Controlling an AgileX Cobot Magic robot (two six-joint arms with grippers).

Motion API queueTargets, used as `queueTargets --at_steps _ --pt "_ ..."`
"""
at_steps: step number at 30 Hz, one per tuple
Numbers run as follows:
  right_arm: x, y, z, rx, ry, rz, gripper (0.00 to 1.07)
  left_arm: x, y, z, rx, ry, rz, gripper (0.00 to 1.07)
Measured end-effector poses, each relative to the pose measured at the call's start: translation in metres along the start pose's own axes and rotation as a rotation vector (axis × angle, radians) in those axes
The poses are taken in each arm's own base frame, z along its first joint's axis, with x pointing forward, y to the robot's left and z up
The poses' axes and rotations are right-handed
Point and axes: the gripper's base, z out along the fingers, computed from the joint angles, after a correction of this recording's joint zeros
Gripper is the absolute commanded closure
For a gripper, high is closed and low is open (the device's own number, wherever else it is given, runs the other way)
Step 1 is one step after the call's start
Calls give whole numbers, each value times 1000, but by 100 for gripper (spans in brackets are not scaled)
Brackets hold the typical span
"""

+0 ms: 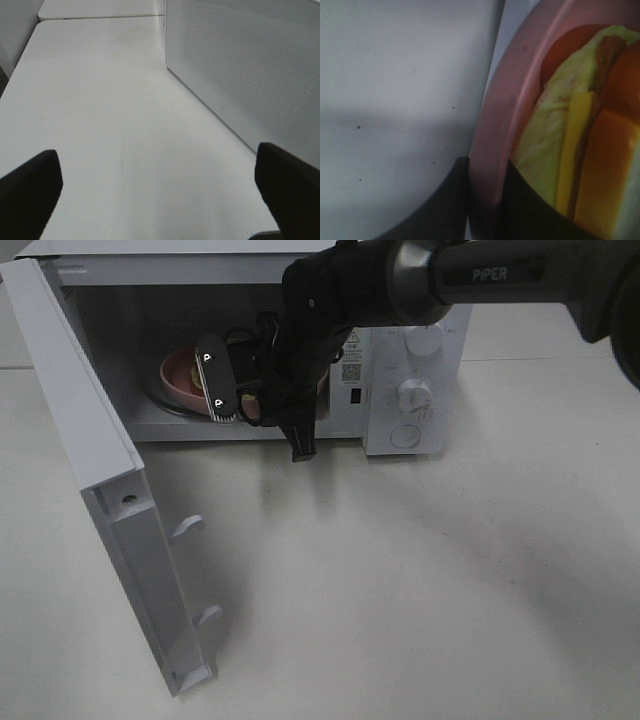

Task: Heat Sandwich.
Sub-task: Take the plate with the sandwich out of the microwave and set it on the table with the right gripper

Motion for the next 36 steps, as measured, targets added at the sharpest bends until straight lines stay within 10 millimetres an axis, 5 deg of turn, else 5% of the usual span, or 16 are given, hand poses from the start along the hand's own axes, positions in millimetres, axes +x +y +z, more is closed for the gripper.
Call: queueTargets --at_steps 36 --pt "18 70 -53 153 -68 -140 106 0 0 0 0 0 0 6"
